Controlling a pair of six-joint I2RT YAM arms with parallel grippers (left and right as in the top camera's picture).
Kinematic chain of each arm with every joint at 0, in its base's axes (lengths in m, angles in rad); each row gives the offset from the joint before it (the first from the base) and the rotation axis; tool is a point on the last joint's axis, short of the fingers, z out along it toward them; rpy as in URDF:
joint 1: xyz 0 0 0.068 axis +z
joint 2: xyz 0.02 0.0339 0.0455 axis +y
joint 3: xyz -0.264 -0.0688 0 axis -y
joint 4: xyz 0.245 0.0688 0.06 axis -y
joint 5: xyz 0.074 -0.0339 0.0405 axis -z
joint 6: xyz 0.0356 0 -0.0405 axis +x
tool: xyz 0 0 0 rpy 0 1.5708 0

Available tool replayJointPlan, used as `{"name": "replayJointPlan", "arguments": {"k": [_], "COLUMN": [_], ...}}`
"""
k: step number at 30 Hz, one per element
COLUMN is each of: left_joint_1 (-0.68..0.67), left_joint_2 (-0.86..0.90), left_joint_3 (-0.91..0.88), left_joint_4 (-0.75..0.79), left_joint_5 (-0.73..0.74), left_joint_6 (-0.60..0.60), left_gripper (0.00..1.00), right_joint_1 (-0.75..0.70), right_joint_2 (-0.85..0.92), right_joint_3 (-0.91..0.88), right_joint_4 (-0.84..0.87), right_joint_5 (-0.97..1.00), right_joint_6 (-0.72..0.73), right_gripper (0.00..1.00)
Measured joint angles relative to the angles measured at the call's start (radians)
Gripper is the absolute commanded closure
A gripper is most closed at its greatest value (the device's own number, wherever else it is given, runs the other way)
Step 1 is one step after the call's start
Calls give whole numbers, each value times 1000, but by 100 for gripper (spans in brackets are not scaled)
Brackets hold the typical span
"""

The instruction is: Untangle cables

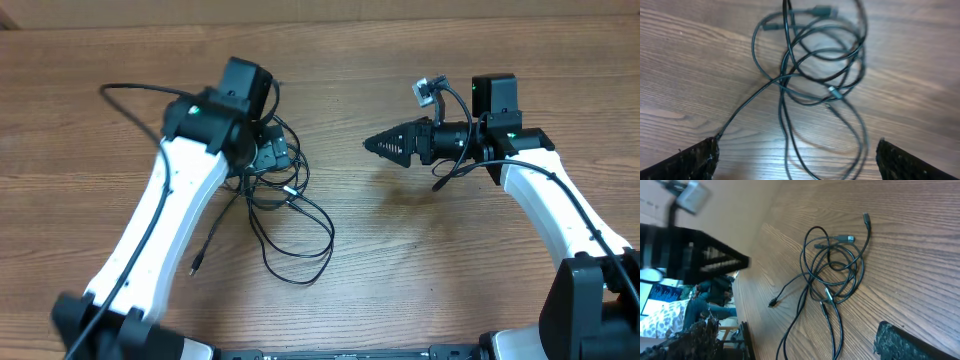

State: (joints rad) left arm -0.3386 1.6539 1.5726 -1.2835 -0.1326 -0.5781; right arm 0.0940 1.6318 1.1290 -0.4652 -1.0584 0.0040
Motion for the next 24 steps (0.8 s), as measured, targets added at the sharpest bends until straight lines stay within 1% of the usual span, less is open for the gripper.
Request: {"name": "replayJointPlan", "arguments": {"k": [7, 10, 14, 17, 18, 20, 24], "left_joint_1": [0, 0, 0, 0, 0, 0, 0], "left_joint_2": [164, 225, 272, 294, 298, 305, 314], "left_joint_3": [0, 0, 0, 0, 0, 0, 0], "left_joint_4": [-11, -21, -44, -48, -48, -47, -13], "left_joint_5": [-5, -8, -10, -11, -11, -12, -15], "left_joint_6": [13, 13, 17, 17, 17, 11, -34], "left_gripper": [2, 7, 8, 10, 12, 20, 34], "right_joint_1": [0, 0, 0, 0, 0, 0, 0], "right_joint_2": [0, 0, 0, 0, 0, 0, 0], "right_joint_3": [0, 0, 0, 0, 0, 0, 0], "right_joint_4": [-2, -6, -7, -7, -8, -8, -9], "right_joint_5": [25, 47, 58, 68, 69, 71, 72], "right_joint_6": [0, 0, 0, 0, 0, 0, 0], "right_gripper": [0, 0, 0, 0, 0, 0, 0]}}
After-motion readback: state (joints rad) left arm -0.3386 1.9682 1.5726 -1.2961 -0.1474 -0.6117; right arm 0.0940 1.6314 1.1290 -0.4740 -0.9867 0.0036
